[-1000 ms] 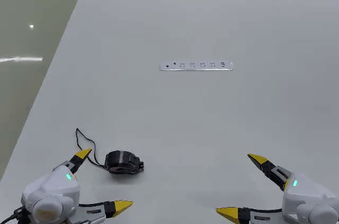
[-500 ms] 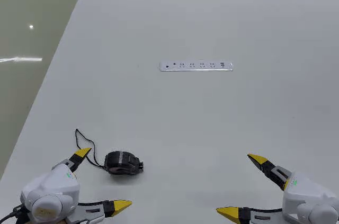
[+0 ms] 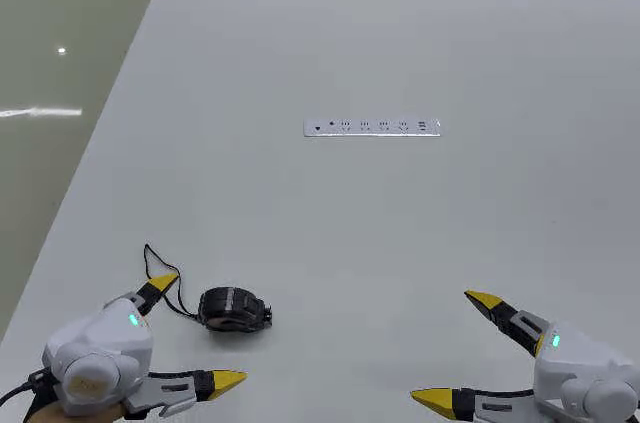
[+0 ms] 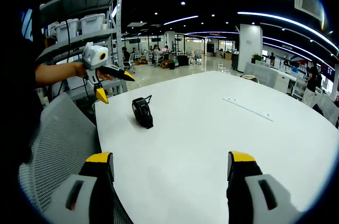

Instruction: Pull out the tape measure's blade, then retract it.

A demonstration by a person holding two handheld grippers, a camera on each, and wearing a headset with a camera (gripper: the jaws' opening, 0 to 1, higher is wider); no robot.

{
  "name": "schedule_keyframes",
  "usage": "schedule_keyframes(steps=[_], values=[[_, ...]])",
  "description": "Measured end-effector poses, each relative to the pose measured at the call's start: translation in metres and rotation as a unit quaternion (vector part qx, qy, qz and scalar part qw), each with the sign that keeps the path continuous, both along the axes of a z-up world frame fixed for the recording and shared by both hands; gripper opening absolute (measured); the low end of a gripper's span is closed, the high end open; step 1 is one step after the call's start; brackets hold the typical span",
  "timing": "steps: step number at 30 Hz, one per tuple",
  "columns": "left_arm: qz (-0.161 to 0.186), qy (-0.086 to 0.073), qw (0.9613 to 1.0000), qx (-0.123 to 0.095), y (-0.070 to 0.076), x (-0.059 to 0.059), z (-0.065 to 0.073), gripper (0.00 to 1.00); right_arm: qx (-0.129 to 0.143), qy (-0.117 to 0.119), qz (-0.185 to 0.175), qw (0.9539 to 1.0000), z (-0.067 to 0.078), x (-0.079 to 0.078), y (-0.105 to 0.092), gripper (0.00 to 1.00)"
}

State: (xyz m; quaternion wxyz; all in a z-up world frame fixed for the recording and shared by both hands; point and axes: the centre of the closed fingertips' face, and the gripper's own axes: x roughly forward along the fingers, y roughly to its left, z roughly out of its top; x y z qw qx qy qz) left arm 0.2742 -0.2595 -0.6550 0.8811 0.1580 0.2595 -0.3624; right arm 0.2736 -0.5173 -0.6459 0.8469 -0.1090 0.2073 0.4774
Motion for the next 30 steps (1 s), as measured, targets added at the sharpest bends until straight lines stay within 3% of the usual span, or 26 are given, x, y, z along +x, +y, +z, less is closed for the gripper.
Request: schedule_keyframes(steps=[17, 19, 30], values=[[-0.051, 0.028, 0.9978, 0.031, 0.001, 0.008, -0.008, 0.79, -0.016, -0.003, 0.051, 0.9986, -0.002, 0.009, 0.012, 0.81], [-0.061, 0.040, 0.9969, 0.032, 0.000, 0.007, -0.010, 0.78, -0.018, -0.004, 0.058, 0.9982, -0.003, 0.011, 0.014, 0.80], [-0.097, 0.049, 0.9918, 0.068, -0.001, 0.016, -0.018, 0.72, -0.022, -0.007, 0.084, 0.9962, -0.004, 0.016, 0.021, 0.75]])
